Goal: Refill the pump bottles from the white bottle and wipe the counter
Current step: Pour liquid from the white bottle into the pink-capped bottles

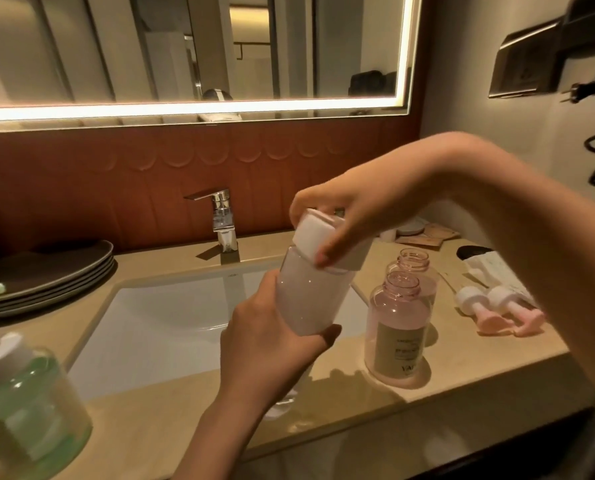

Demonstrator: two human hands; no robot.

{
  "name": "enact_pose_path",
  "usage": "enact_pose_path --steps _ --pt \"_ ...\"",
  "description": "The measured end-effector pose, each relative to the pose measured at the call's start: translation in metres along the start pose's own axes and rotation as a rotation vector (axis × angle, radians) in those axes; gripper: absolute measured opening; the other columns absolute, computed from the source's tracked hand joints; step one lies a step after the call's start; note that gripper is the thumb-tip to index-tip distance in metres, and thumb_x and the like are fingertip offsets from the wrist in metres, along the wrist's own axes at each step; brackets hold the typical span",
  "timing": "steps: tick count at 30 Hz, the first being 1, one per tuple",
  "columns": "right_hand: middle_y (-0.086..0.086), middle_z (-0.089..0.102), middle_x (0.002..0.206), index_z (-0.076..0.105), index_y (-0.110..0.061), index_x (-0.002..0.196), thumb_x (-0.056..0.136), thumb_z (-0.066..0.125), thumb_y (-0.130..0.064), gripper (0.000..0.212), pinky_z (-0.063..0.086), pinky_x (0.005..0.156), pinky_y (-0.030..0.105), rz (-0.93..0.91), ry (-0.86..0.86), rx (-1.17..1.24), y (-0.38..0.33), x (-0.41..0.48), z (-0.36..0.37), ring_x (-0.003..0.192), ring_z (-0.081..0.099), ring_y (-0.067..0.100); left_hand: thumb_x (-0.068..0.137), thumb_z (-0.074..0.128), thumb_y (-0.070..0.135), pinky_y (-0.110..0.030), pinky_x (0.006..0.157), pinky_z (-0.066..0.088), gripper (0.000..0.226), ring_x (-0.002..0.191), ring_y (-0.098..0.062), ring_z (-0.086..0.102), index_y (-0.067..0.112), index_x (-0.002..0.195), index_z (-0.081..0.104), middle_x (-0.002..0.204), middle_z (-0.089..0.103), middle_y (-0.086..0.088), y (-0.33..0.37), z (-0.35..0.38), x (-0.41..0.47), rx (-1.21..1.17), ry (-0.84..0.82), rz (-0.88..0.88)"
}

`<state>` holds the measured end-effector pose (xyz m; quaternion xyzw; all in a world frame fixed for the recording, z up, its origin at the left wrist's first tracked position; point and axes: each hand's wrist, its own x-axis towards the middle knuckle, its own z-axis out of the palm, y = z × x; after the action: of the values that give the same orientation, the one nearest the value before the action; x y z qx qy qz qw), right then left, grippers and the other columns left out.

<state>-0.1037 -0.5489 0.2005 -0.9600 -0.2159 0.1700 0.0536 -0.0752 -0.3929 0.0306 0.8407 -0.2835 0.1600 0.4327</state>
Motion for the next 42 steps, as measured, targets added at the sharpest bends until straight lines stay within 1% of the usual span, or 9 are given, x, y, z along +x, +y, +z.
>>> enact_pose_path --steps 3,6,12,16,20,23,30,34,42 --pt "-0.032 0.05 0.118 0.044 -0.059 0.115 0.074 0.075 -0.022 0.064 0.05 0.088 0.021 0.09 0.074 0.127 -0.013 -0.015 0.004 0.112 0.052 -0.002 0.056 0.081 0.057 -0.035 0.065 0.057 0.069 0.083 -0.001 0.053 0.041 0.107 0.038 0.089 0.049 0.022 -0.001 0.0 -0.003 -0.039 -0.005 -0.005" --pt "-0.017 0.03 0.148 0.031 -0.046 0.137 0.067 0.058 -0.056 0.076 0.037 0.101 0.03 0.176 0.148 0.152 -0.026 -0.015 0.005 0.127 0.034 0.005 0.057 0.083 0.052 -0.036 0.067 0.056 0.068 0.083 -0.007 0.055 0.04 0.107 0.039 0.088 0.049 0.021 -0.001 0.001 -0.004 -0.044 0.01 -0.009" --pt "0.01 0.054 0.12 0.033 -0.016 0.143 0.086 0.016 -0.07 0.081 0.046 0.078 0.032 0.534 0.11 0.054 -0.036 0.006 0.014 0.084 0.053 0.016 0.06 0.08 0.054 -0.019 0.063 0.05 0.07 0.076 0.007 0.044 0.043 0.107 0.029 0.083 0.038 0.029 0.002 0.0 -0.008 0.014 0.0 0.046" --pt "0.004 0.057 0.088 0.053 -0.019 0.104 0.088 0.037 -0.06 0.047 0.051 0.051 0.021 0.37 0.152 0.047 -0.026 0.005 0.012 0.066 0.061 0.013 0.059 0.081 0.053 -0.021 0.063 0.051 0.071 0.077 0.006 0.045 0.042 0.11 0.033 0.084 0.041 0.026 -0.002 -0.005 -0.009 -0.006 0.004 0.037" --pt "-0.017 0.054 0.118 0.043 -0.046 0.121 0.08 0.069 -0.021 0.055 0.056 0.075 0.02 0.156 0.059 0.151 -0.019 -0.015 0.004 0.104 0.059 0.003 0.058 0.081 0.052 -0.018 0.062 0.049 0.072 0.079 0.006 0.047 0.043 0.109 0.031 0.085 0.041 0.028 -0.005 -0.01 -0.01 -0.006 -0.011 0.045" --pt "-0.02 0.027 0.149 0.03 -0.059 0.131 0.072 0.072 -0.046 0.073 0.048 0.096 0.039 0.105 0.097 0.262 -0.021 -0.018 0.001 0.131 0.038 0.01 0.058 0.082 0.051 -0.023 0.064 0.052 0.07 0.079 0.002 0.049 0.042 0.107 0.033 0.085 0.044 0.027 -0.005 -0.01 -0.011 -0.024 -0.011 0.028" --pt "0.001 0.052 0.127 0.038 -0.023 0.14 0.085 0.021 -0.069 0.074 0.045 0.09 0.035 0.481 0.138 0.04 -0.032 0.002 0.01 0.111 0.053 0.023 0.06 0.081 0.052 -0.013 0.06 0.045 0.07 0.076 0.01 0.043 0.046 0.106 0.028 0.083 0.04 0.029 0.0 -0.007 -0.013 -0.003 -0.04 0.054" --pt "0.002 0.059 0.089 0.055 -0.018 0.1 0.078 0.044 -0.06 0.049 0.052 0.055 0.021 0.349 0.179 0.163 -0.025 -0.005 0.006 0.066 0.068 0.015 0.057 0.081 0.052 -0.015 0.062 0.048 0.072 0.08 0.005 0.049 0.042 0.111 0.034 0.088 0.044 0.026 -0.003 -0.013 -0.013 -0.035 -0.044 0.044" --pt "-0.017 0.054 0.121 0.049 -0.042 0.121 0.073 0.075 -0.028 0.056 0.054 0.081 0.027 0.142 0.418 0.271 0.007 -0.012 0.02 0.104 0.058 0.007 0.051 0.082 0.046 -0.013 0.057 0.042 0.072 0.085 -0.002 0.055 0.03 0.113 0.05 0.096 0.057 0.012 -0.014 -0.041 -0.009 -0.139 0.045 -0.011"
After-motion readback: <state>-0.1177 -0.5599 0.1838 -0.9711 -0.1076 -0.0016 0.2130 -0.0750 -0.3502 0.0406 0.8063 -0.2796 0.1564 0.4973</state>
